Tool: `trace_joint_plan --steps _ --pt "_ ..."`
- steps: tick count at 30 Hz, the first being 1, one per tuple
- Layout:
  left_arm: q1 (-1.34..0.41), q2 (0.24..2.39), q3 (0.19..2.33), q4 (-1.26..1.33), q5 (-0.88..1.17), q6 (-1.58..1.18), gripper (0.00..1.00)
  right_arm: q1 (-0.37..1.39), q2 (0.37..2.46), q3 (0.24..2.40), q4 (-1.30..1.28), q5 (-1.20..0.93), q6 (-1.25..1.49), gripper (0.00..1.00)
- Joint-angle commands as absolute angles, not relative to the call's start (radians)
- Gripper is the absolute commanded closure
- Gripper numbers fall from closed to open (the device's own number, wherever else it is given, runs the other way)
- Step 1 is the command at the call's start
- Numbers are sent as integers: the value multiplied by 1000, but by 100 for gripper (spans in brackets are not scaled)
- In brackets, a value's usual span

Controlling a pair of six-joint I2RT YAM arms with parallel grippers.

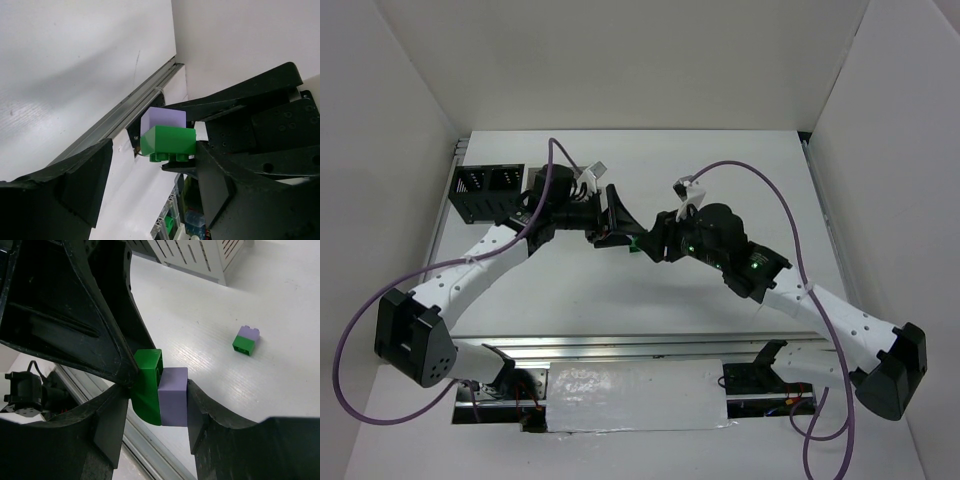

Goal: Sort the legos into containers by color

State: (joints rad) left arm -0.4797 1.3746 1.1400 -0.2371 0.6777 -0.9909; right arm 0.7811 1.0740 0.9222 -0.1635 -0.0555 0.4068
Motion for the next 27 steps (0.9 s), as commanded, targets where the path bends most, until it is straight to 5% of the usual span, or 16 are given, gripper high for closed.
trace_joint_plan --steps 1,3,11,14,16,17,27 --pt "-494 1378 1141 -204 702 -969 24 785 1048 939 -92 -21 422 96" --pt "-502 1379 1144 -186 710 -976 28 785 1063 946 -101 -25 425 96" --pt "-526 1394 1177 -146 742 -996 99 785 1121 998 -162 81 466 97" --pt "-528 1396 1175 -124 753 -991 100 785 1129 1015 -164 69 469 95" --pt "-526 1385 1173 -86 759 -983 100 785 1109 1003 -150 32 472 51" --pt "-526 1382 1175 -81 759 -976 100 784 1101 997 -134 14 476 1" --pt "-505 1362 1161 182 1006 -828 100 410 1042 977 -167 -924 408 0"
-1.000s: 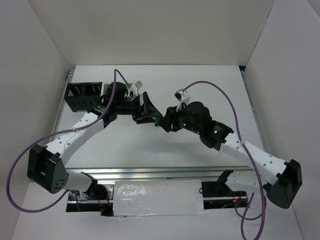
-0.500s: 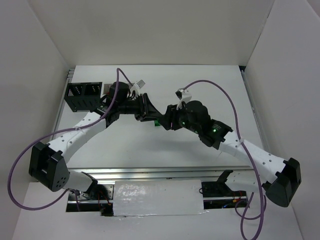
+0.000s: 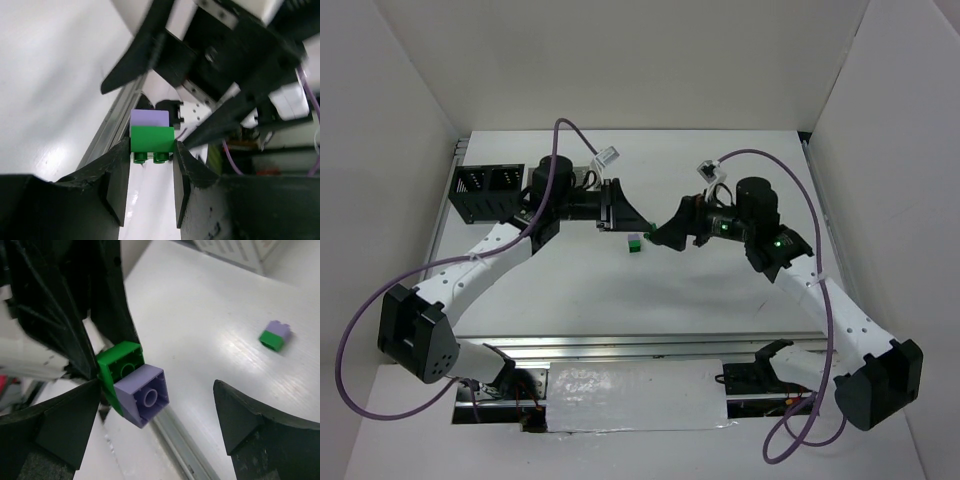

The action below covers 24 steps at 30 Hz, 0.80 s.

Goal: Sort the legos into containers by color

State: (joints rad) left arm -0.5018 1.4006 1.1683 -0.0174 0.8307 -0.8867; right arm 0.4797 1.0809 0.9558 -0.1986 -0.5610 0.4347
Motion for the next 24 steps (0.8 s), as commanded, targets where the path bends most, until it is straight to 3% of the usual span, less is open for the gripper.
trace_joint_plan --steps 1,3,9,16,18,19,20,21,24 --pt "-506 1345 1135 221 1047 -833 100 397 1040 977 -154 -983 416 1" --pt "-506 1330 1120 296 1068 -831 100 382 1042 968 -91 -1117 457 0" --pt "-506 1321 1120 325 1118 -821 100 382 1017 865 242 -1170 687 9" --pt "-506 1321 1103 337 1109 -824 100 382 1023 896 175 -1166 626 33" --pt "-506 1324 1106 319 1109 -813 100 382 1019 897 161 -1160 609 44" --pt "-506 1324 1106 313 1108 -807 100 380 1017 897 155 -1146 604 67" --pt "-506 1322 1108 310 1111 -804 100 382 1014 900 147 -1135 597 80" --pt "-505 1322 1108 302 1112 -801 100 382 1014 903 121 -1108 577 100" --pt "-500 1313 1114 264 1112 -755 100 376 1005 907 60 -1050 522 100"
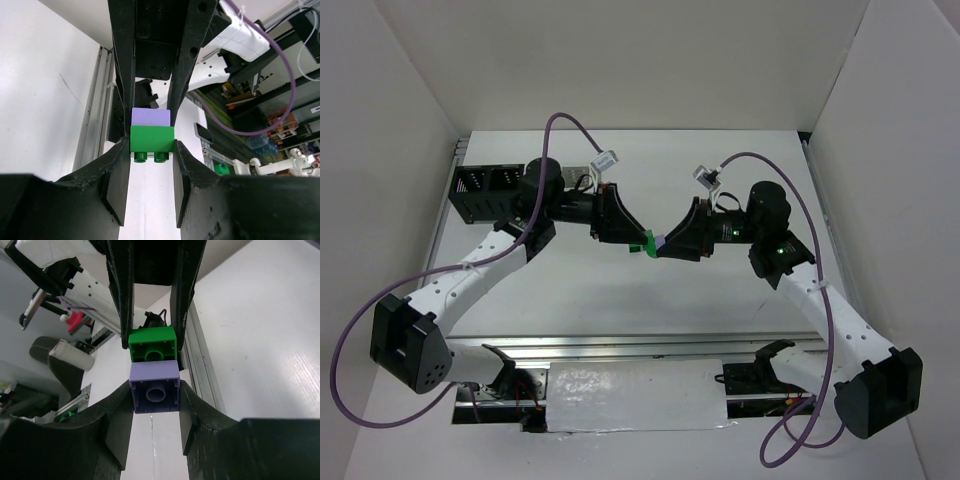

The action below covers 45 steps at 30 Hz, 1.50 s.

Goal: Sort the legos into containers by color

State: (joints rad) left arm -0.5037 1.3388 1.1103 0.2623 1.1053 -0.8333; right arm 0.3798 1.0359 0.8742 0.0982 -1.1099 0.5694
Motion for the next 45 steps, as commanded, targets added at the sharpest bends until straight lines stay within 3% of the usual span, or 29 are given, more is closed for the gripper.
trace_joint_plan --steps 1,6,11,12,13,14,16,18,25,32,35,38,41,42,45 --pt "-497 1302 1115 253 1114 -741 100 362 993 904 46 -1034 511 100" --pt "-399 1252 1082 218 1092 -698 100 302 968 842 89 -976 548 100" --pt "-220 1207 1107 30 979 -612 100 299 951 851 -18 -703 534 100" --pt "-194 1207 1138 -91 874 -535 100 301 951 873 -85 -654 534 100" --pt "-175 1229 1170 -194 587 -508 100 301 962 885 -118 -620 529 100" --pt "-149 1244 1237 -368 411 -494 100 302 968 911 -170 -582 516 100" --pt "-123 1320 1293 -478 42 -508 100 311 974 931 -213 -542 508 100" --pt "-57 1386 1354 -520 -64 -532 100 339 971 957 -257 -482 492 100" --pt "31 1583 1586 -483 -288 -557 100 385 991 1012 -356 -428 465 100" --pt "52 1741 1713 -517 -353 -529 87 393 976 992 -371 -436 465 100" --pt "61 1767 1706 -509 -350 -534 79 393 977 996 -385 -437 459 100" --pt "63 1784 1692 -505 -347 -535 65 393 980 1003 -393 -436 451 100" --pt "66 1793 1674 -497 -341 -535 43 393 995 1012 -393 -451 446 100" --pt "67 1790 1664 -494 -344 -535 30 393 999 1014 -391 -457 445 100" --pt "67 1775 1654 -494 -348 -541 13 394 1019 1025 -393 -474 443 100"
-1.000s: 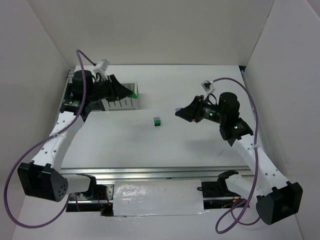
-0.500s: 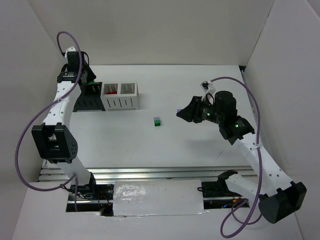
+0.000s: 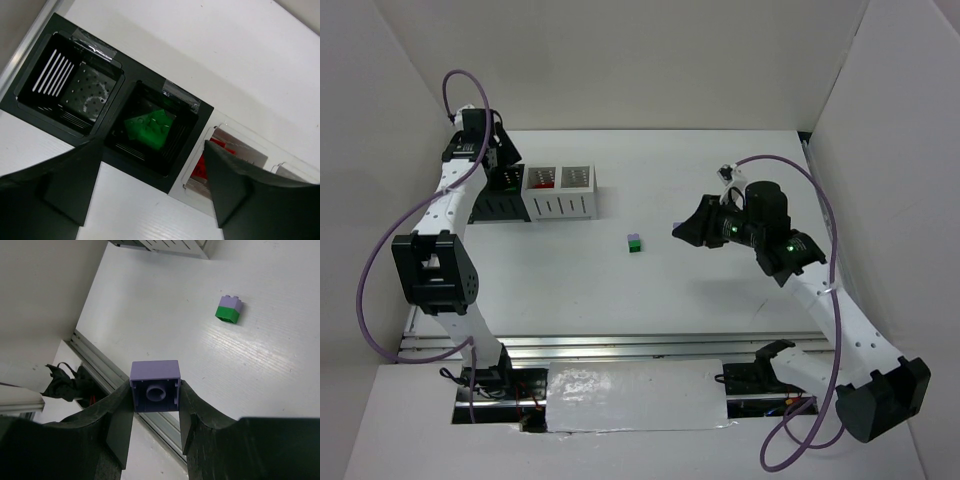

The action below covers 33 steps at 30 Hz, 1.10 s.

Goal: Sort the legos into containers by color

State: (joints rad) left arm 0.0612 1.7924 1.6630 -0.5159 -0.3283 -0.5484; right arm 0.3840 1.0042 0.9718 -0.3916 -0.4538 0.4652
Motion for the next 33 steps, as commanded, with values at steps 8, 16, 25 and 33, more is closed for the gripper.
trace_joint_plan --steps 8,16,25,33 --pt "72 1668 1631 -468 -208 -479 1 393 1072 1055 -405 -485 486 100" --pt "-127 1238 1115 162 506 -213 0 376 1163 1201 -447 -682 782 100" --pt "-524 1077 1040 301 448 -169 0 405 1138 1089 -25 -847 1187 100" --pt "-638 1095 1117 206 454 -57 1 471 1164 1115 70 -905 1308 100"
